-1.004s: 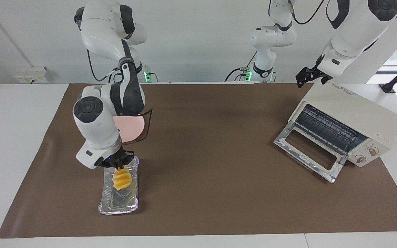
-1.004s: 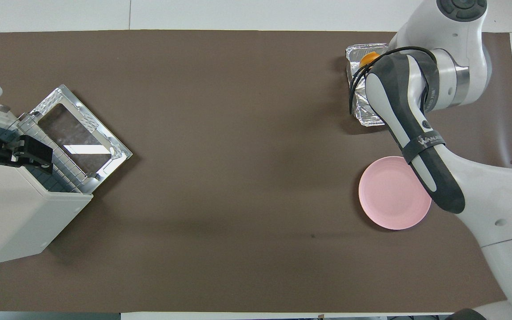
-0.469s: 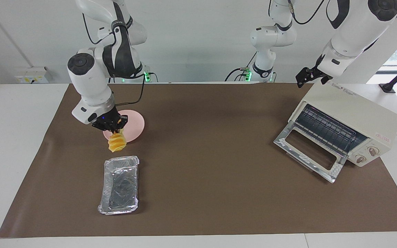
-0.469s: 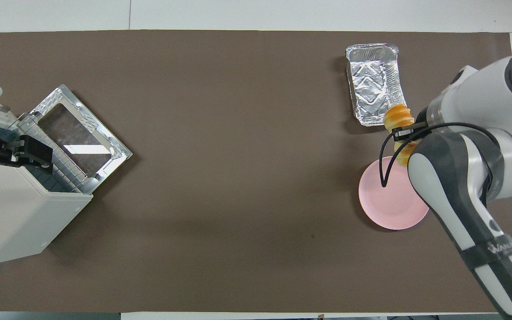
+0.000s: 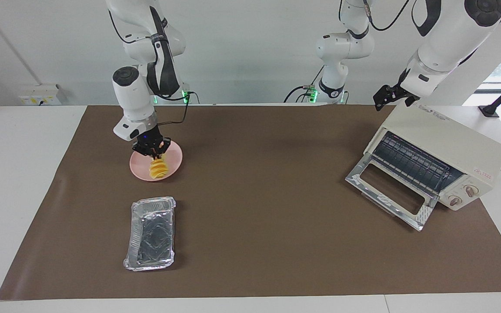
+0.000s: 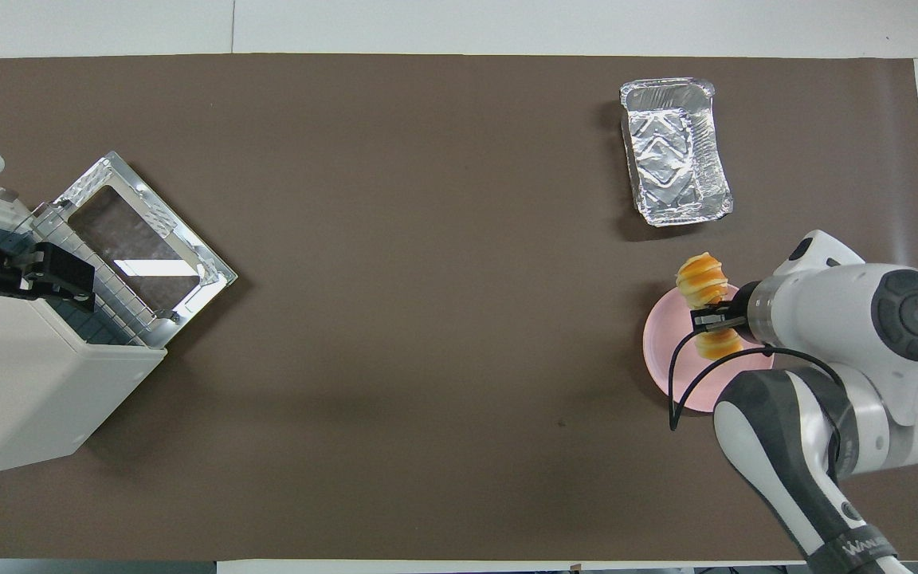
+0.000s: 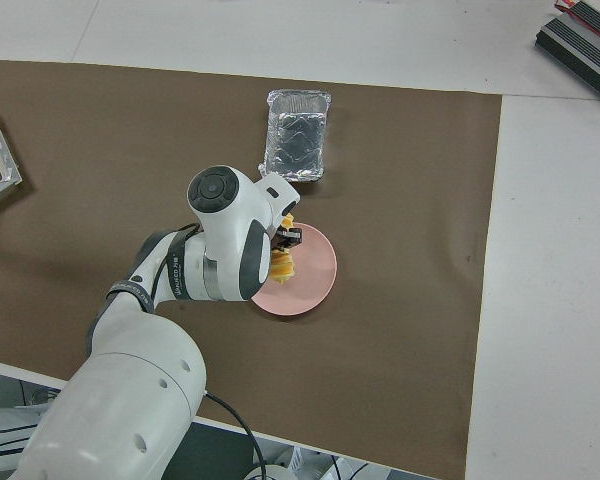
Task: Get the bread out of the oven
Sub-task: 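Lift the bread rolls and lower them onto the pink plate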
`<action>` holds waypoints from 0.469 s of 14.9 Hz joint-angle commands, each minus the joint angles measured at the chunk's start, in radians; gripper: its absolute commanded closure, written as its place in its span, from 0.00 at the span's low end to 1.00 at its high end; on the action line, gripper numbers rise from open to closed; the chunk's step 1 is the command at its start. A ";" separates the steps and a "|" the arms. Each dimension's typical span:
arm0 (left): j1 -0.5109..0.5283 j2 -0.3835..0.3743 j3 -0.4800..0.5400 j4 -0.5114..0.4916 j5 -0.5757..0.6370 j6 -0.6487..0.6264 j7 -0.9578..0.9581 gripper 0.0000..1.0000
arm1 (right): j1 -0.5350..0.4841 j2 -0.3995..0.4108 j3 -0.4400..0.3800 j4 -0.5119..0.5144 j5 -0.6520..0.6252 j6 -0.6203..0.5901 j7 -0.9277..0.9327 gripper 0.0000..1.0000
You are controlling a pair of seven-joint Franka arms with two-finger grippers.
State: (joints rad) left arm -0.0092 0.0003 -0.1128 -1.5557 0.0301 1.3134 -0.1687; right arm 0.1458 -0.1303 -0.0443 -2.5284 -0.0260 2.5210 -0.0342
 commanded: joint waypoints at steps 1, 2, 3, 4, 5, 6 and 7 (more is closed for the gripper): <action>0.011 -0.029 -0.002 -0.032 -0.018 0.020 0.003 0.00 | 0.000 0.017 0.007 -0.041 0.011 0.082 0.011 1.00; 0.011 -0.029 -0.002 -0.032 -0.018 0.020 0.003 0.00 | 0.000 0.026 0.007 -0.041 0.011 0.087 0.011 1.00; 0.011 -0.029 -0.002 -0.032 -0.018 0.020 0.003 0.00 | 0.000 0.027 0.007 -0.041 0.011 0.084 0.016 1.00; 0.011 -0.029 -0.002 -0.032 -0.018 0.020 0.003 0.00 | 0.000 0.028 0.007 -0.041 0.011 0.079 0.016 1.00; 0.011 -0.029 -0.002 -0.032 -0.018 0.020 0.003 0.00 | -0.002 0.028 0.007 -0.040 0.011 0.075 0.011 0.43; 0.011 -0.029 -0.002 -0.032 -0.018 0.020 0.003 0.00 | -0.003 0.029 0.007 -0.036 0.009 0.068 0.011 0.00; 0.011 -0.029 -0.002 -0.032 -0.018 0.020 0.003 0.00 | -0.003 0.029 0.007 -0.029 0.009 0.052 0.013 0.00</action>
State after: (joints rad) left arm -0.0092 0.0003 -0.1128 -1.5557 0.0301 1.3134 -0.1687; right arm 0.1498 -0.1008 -0.0439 -2.5631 -0.0259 2.5877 -0.0341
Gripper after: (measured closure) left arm 0.000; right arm 0.749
